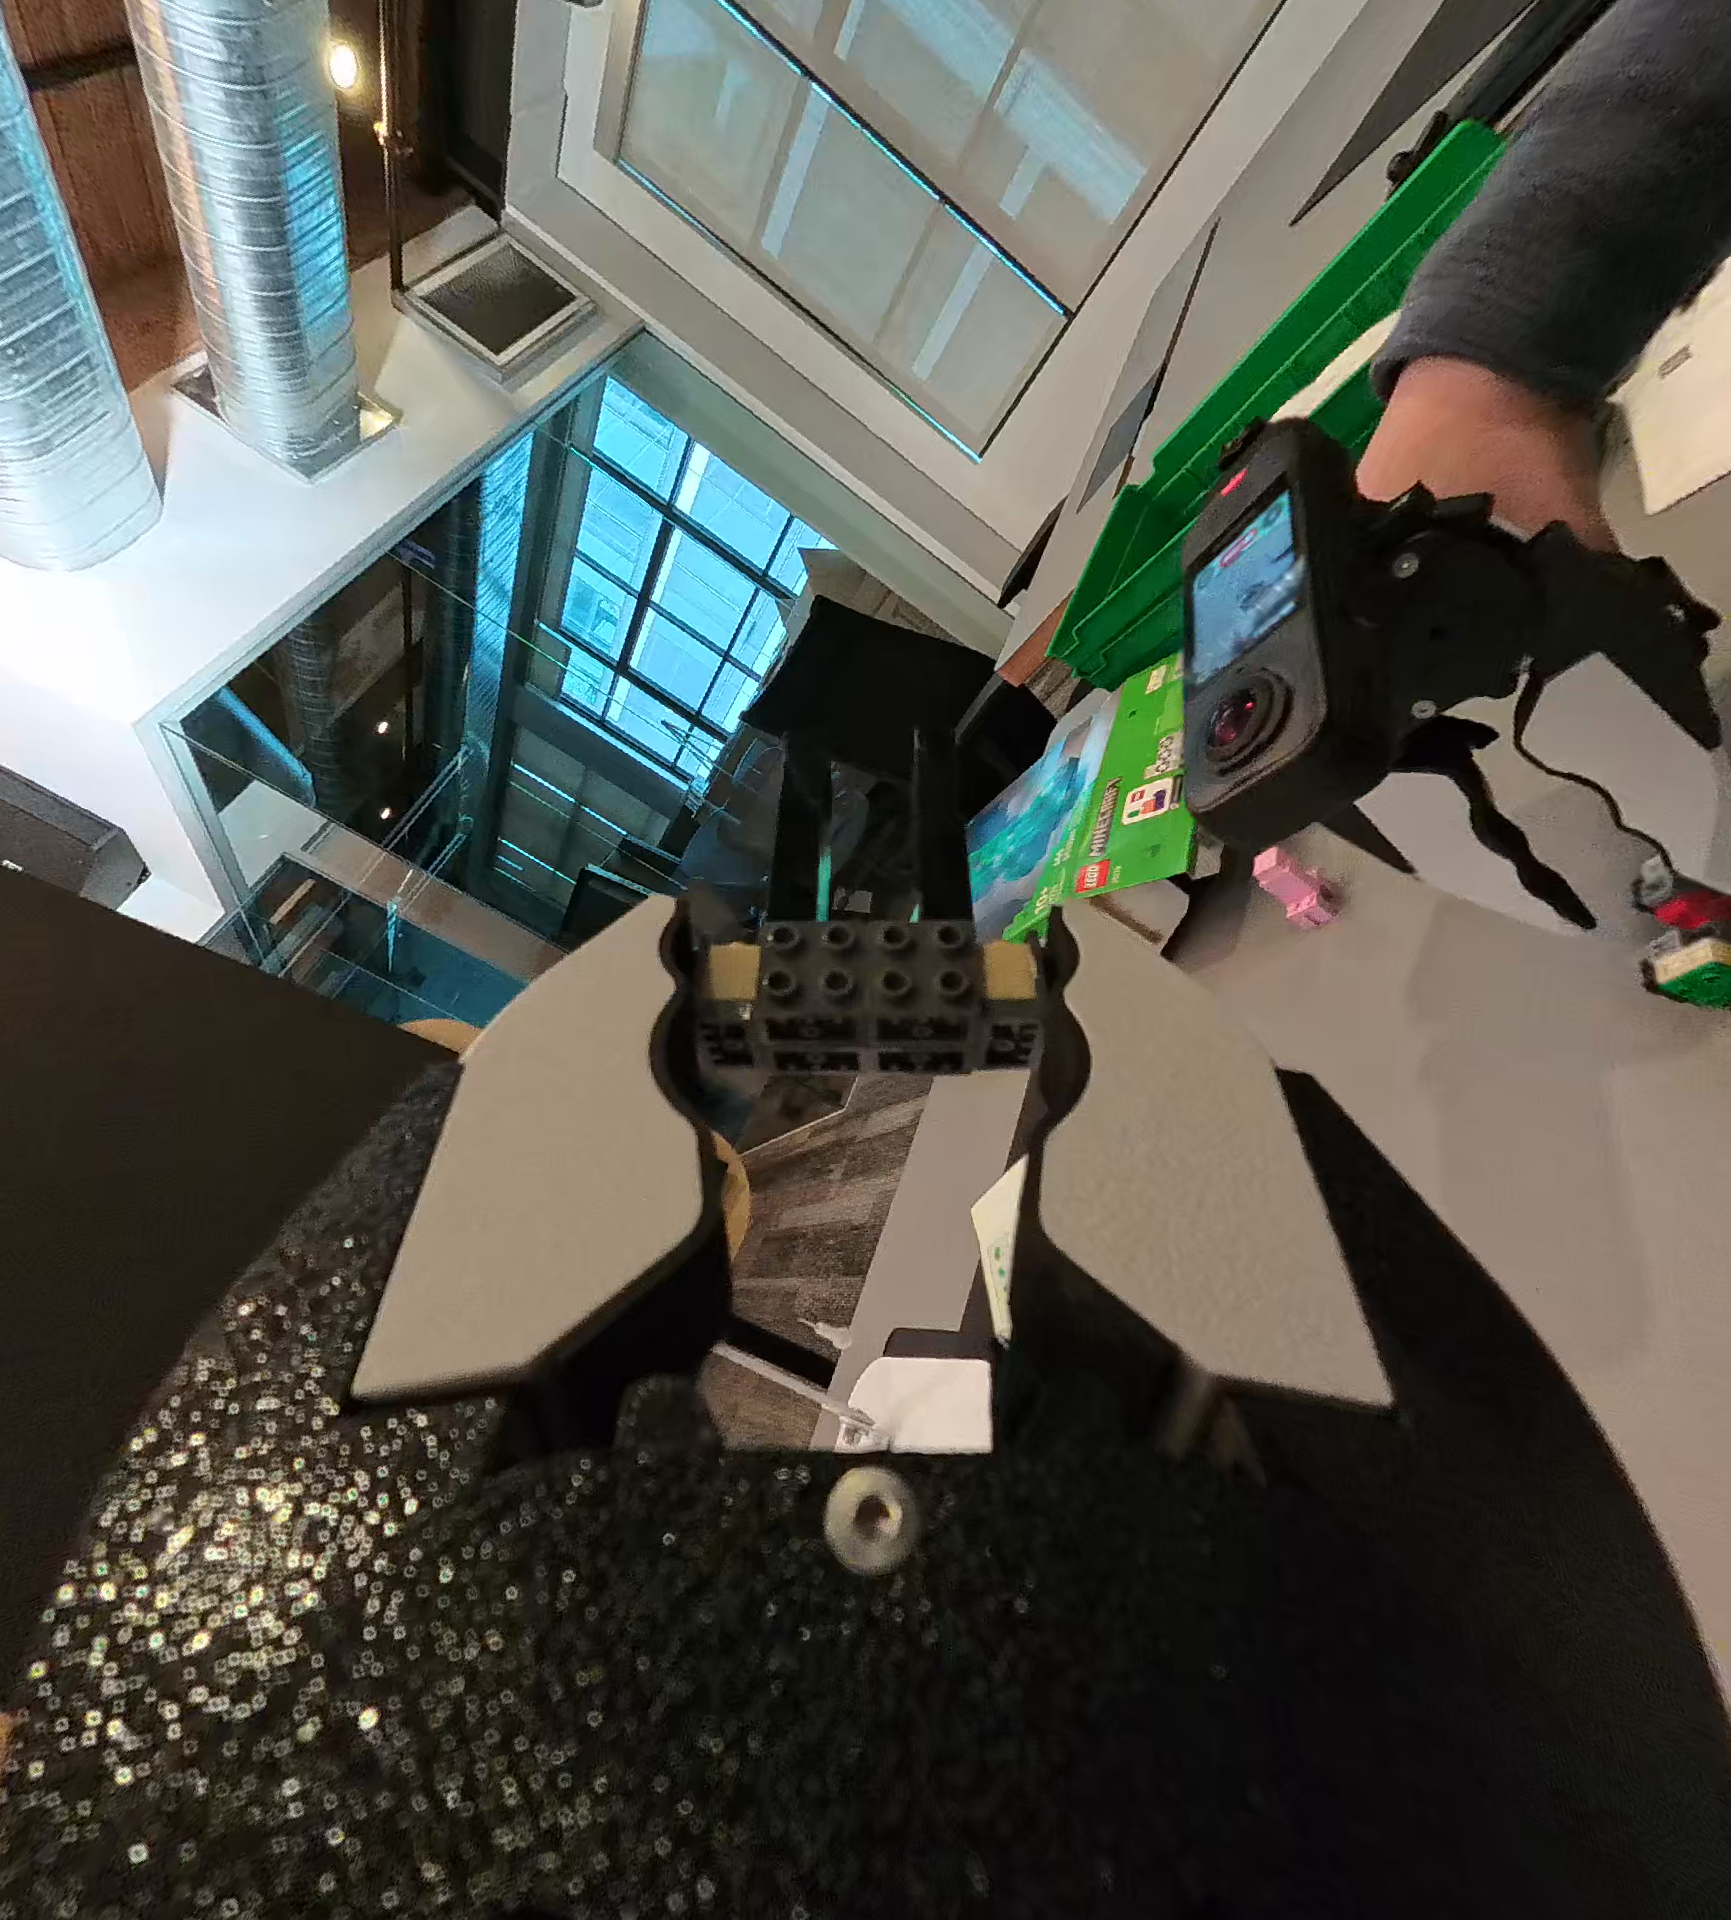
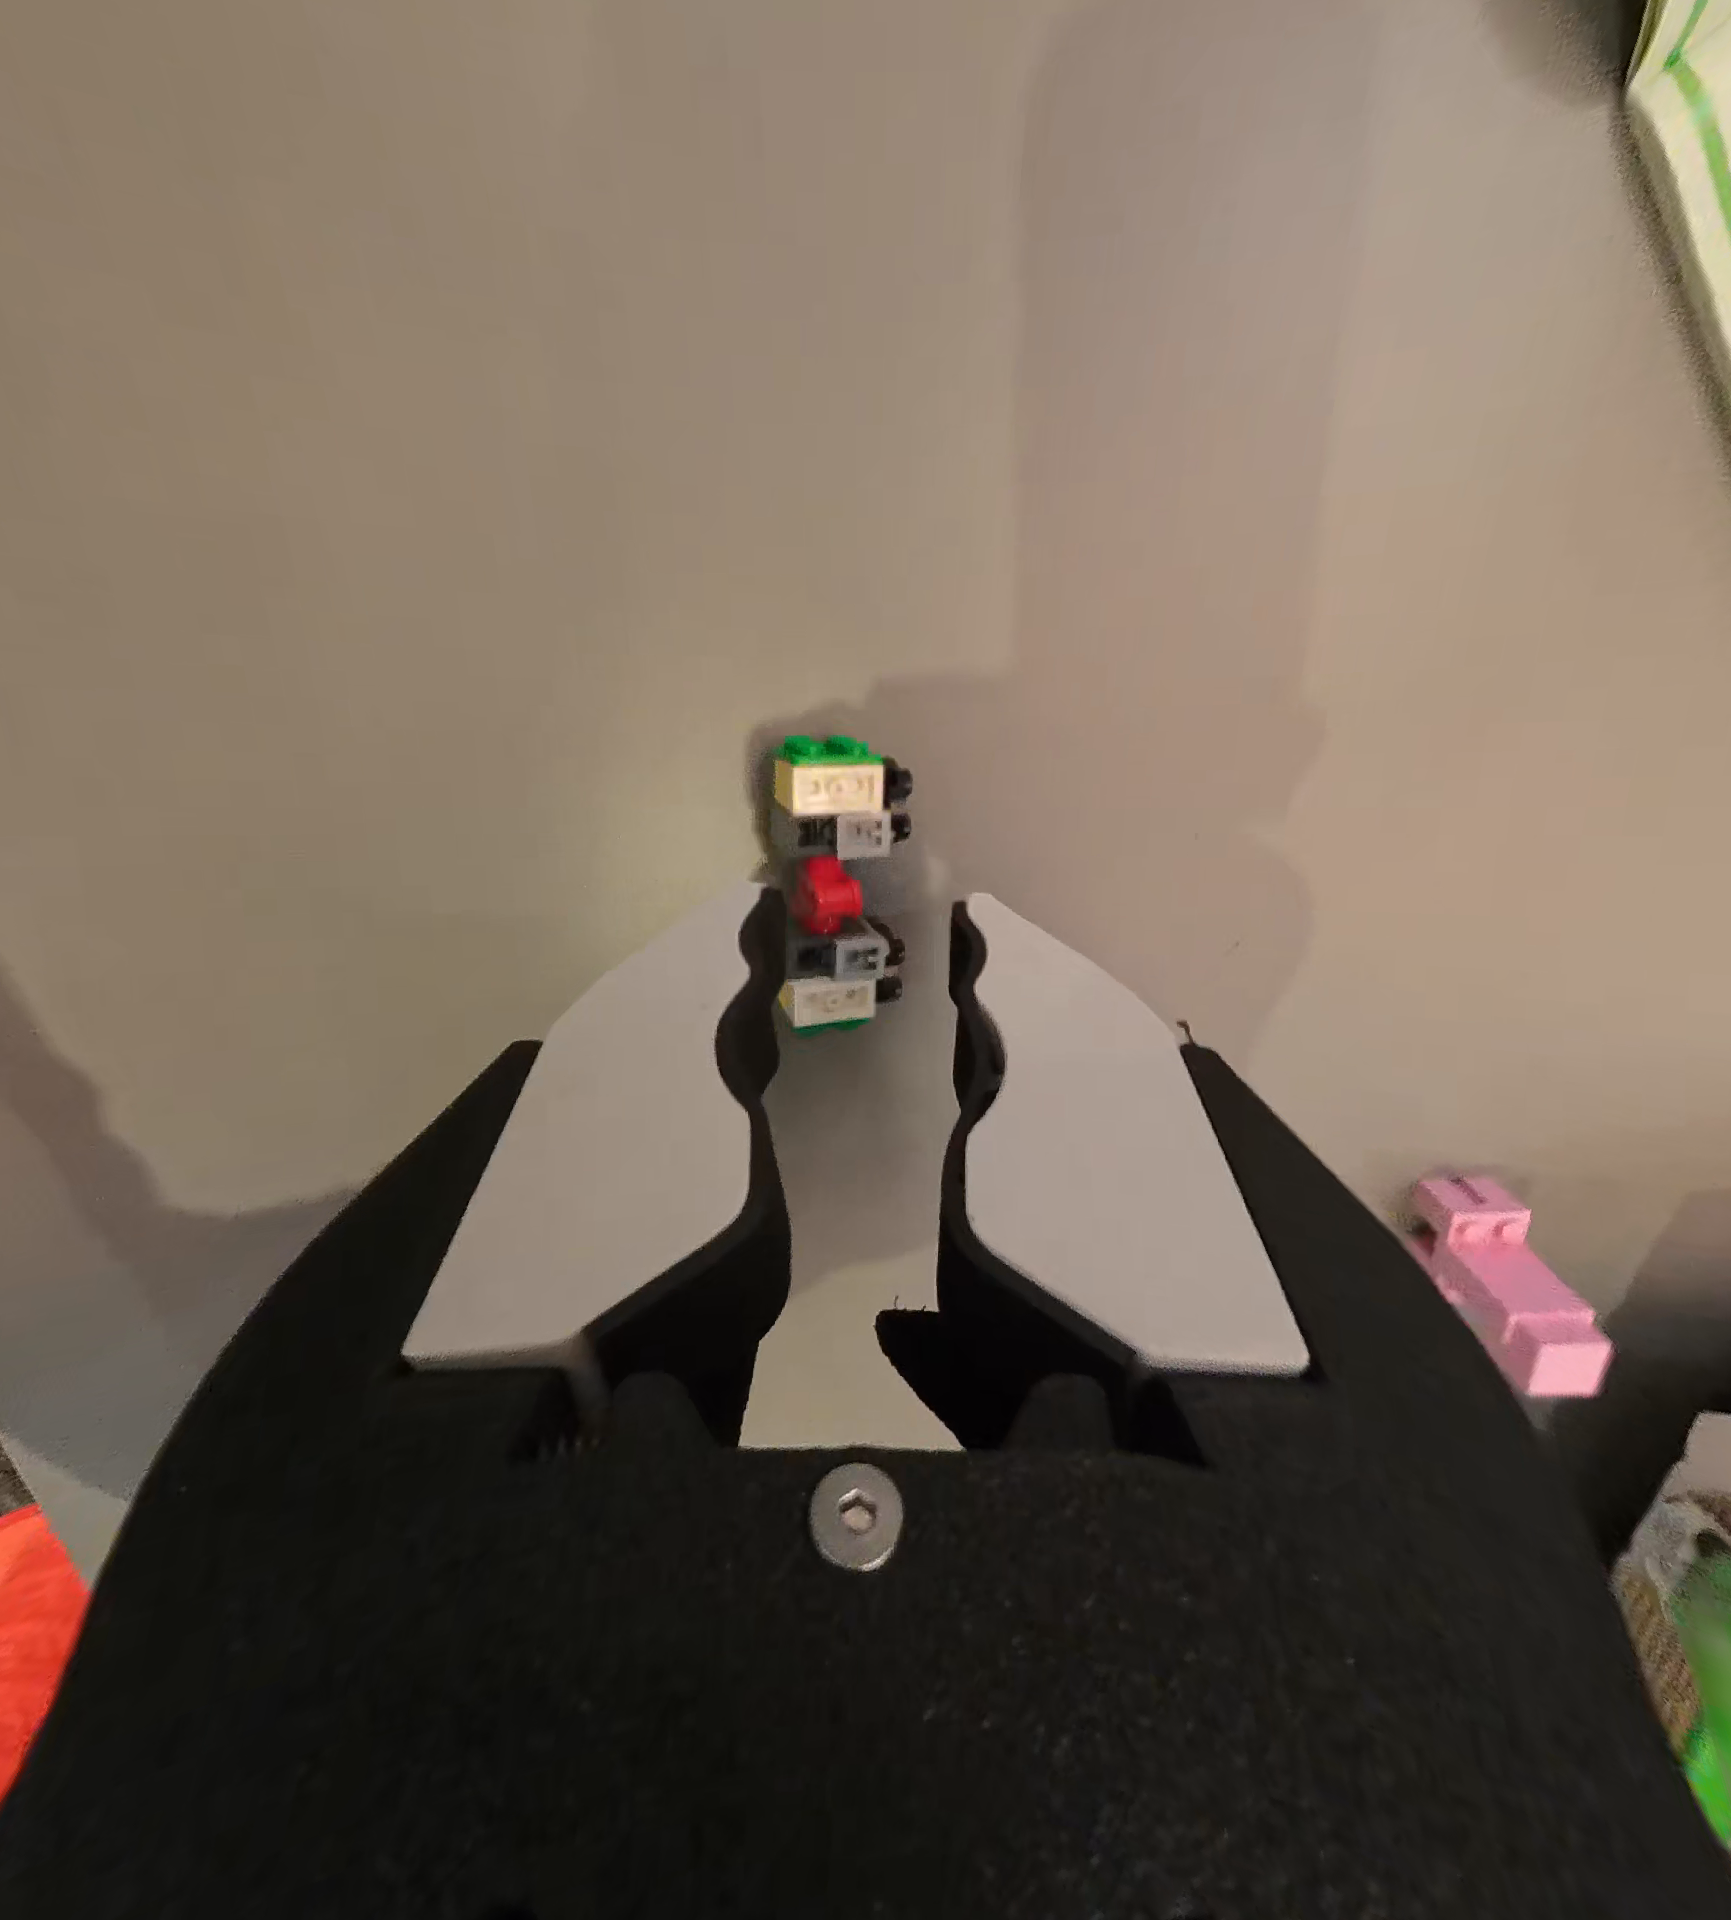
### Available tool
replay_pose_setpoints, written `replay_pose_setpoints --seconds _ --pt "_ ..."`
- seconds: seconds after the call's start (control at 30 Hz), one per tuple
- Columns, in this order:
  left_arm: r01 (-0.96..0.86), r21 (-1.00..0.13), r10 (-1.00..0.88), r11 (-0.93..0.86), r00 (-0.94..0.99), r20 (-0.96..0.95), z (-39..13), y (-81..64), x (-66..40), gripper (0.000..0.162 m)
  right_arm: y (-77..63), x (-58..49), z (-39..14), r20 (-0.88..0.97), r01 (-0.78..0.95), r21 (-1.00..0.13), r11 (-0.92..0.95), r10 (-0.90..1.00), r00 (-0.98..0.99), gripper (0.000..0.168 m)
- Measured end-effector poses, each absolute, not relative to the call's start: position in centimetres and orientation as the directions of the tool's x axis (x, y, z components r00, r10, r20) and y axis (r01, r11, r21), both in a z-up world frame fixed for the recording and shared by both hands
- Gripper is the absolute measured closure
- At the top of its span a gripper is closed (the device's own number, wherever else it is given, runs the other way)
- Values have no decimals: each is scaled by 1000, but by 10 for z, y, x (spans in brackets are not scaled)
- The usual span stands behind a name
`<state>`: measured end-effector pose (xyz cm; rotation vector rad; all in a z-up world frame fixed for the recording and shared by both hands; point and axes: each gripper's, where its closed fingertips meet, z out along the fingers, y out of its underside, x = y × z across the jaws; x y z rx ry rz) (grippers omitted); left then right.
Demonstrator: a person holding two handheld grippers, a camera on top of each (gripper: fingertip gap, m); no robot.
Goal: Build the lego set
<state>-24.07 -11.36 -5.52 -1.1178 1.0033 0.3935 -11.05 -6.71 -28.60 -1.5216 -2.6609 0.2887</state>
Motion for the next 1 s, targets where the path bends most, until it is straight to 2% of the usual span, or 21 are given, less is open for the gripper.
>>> replay_pose_setpoints --seconds 0.3,0.47,0.6,0.77,0.9,1.0 --pt "-711 -567 -224 416 524 -822 -60 -111 -240 98 -95 -90 -285 -39 811 -227 538 828 -560 139" --pt "-714 -565 -232 413 517 -824 -62 -110 -238 98 -87 -105 -274 -121 879 -364 306 921 -371 139" --pt "-721 -562 -240 405 510 -826 -64 -110 -238 98 -89 -103 -280 -239 924 -366 111 949 -208 131" --pt "-721 -566 -249 400 509 -824 -65 -110 -238 98 -95 -93 -290 -226 911 -412 0 969 -103 131" --pt "-714 -572 -257 403 512 -820 -65 -109 -237 98 -98 -95 -293 -208 880 -473 -52 977 -54 143" --pt "-716 -572 -257 399 512 -820 -66 -109 -238 98 -97 -98 -292 -193 862 -501 -76 981 -25 143"
